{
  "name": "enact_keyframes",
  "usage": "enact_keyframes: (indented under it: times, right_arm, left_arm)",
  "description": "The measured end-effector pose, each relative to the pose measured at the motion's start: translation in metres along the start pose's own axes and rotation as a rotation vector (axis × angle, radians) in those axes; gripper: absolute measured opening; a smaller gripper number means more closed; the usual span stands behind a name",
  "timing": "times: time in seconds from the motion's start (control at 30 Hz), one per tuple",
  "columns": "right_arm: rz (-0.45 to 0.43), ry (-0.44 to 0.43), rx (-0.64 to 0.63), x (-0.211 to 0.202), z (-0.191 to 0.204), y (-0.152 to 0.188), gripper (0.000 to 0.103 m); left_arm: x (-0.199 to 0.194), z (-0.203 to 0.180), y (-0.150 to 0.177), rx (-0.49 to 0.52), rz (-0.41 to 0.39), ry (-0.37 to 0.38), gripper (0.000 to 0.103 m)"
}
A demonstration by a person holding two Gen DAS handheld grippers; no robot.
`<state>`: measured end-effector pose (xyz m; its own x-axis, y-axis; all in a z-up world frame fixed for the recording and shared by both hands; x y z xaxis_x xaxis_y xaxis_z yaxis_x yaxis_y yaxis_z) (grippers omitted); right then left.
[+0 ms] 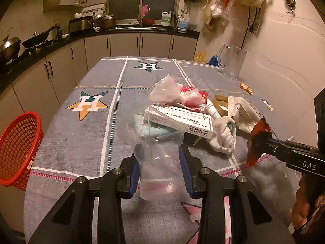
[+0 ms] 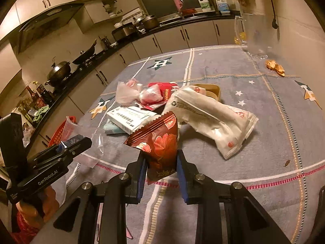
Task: Collect trash
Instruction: 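Carry the bag and wrapper to the red basket and release both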
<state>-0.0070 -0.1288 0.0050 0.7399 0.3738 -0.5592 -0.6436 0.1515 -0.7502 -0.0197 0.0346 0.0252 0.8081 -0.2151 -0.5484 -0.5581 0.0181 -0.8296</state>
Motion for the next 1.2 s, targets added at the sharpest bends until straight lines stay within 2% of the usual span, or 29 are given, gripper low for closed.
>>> enact_keyframes:
  times: [0.77,1.2]
  right_arm:
    - [0.036,-0.061,-0.007,0.01,0.025,0.002,0.031]
    - [0.058,-0.115,-0.046,0.017,0.058,-0.005,0.031]
  left_arm:
    - [-0.012,0.018,0.0,-0.018,-0.013,-0.036,0.035]
    - [-0.031,0.059,-0.004,-0.055,-0.039,-0.1,0.035]
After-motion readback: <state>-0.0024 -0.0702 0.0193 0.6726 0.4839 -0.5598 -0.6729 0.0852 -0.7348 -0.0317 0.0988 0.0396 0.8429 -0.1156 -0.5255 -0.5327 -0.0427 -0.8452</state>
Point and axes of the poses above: each gripper's, at about its wrist camera, not at the fingertips, and x roughly the way its jaws point, z to its left, y to its underside, the point moved 5 cm from there along x, roughly the way its jaws point, and after that the axes turned 9 degrees about -z, right-handed, at the moved point
